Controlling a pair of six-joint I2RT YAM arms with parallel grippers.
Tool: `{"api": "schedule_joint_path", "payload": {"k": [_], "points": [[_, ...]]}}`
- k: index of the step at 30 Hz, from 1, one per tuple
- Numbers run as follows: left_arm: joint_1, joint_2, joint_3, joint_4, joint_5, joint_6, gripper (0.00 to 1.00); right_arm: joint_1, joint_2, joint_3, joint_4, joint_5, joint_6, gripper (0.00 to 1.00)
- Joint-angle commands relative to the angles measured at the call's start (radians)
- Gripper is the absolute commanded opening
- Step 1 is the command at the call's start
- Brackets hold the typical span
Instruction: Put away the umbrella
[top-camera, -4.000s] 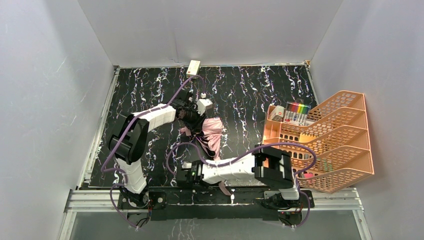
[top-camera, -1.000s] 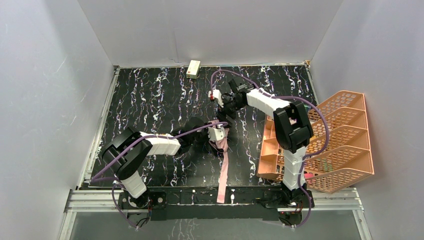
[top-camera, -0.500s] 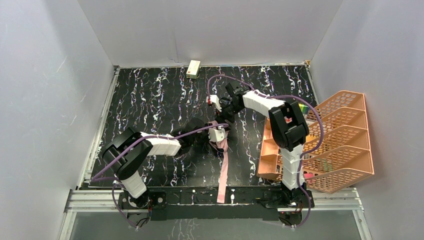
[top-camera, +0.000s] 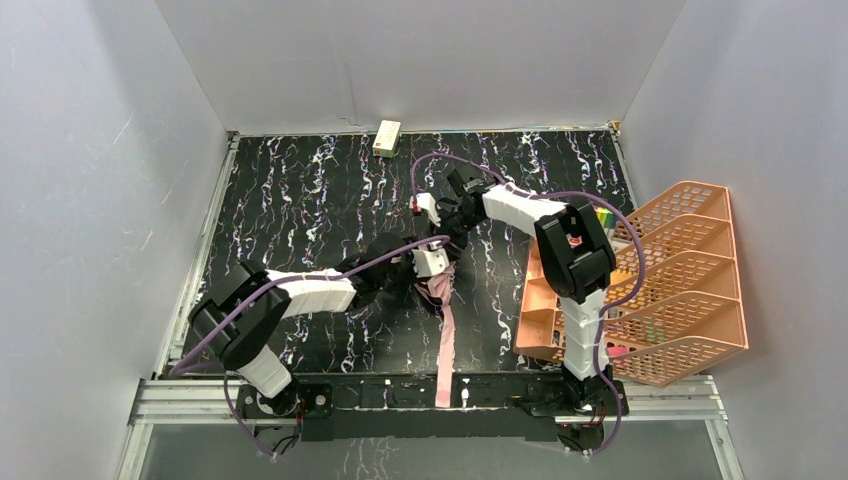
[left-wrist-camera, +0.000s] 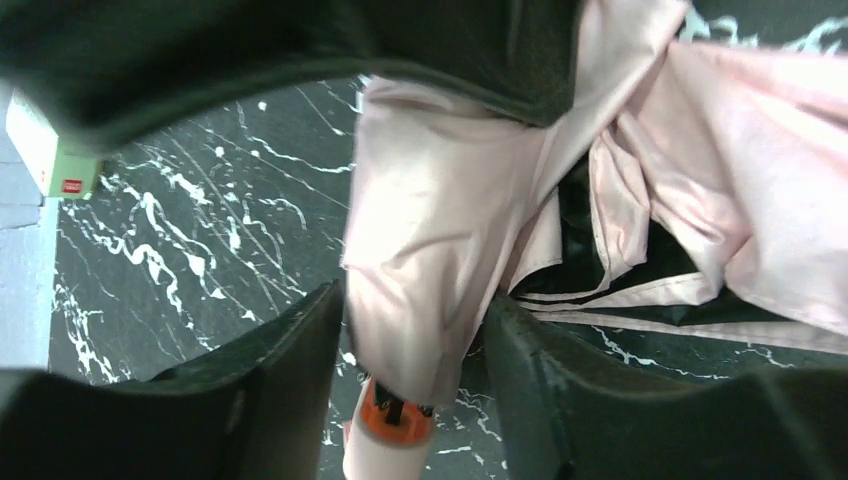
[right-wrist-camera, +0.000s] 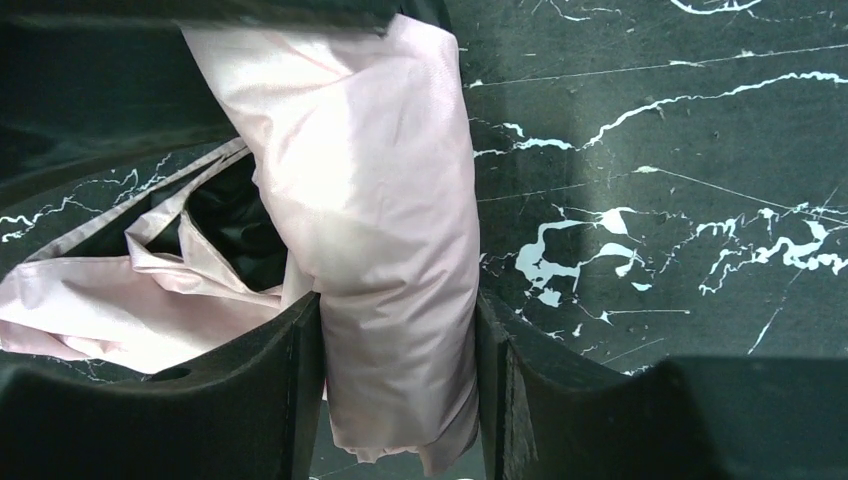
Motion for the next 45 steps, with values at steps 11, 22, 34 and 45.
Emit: {"api": "schedule_joint_path", "payload": {"k": [11,22,34,45], "points": [[0.011,-0.412,-0.037,-0.141,-0.006,-0.326,0.62,0.025,-0.051,-0.209,0.242,0.274,-0.006,0.24],[0.290,-0.532,0.002,-0.255,0.189,-0.594,0.68,0.119,-0.185,-0.484,0.615,0.606,0.079,0.21],[0.387,-0.286,0.185,-0.298,0.412,-0.420,0.68,0.250,-0.231,-0.727,0.862,0.714,-0.052,0.23],[0.387,0.009,0.436,-0.596,0.726,-0.288,0.75,0.313,-0.268,-0.882,1.039,0.722,-0.169,0.24]]}}
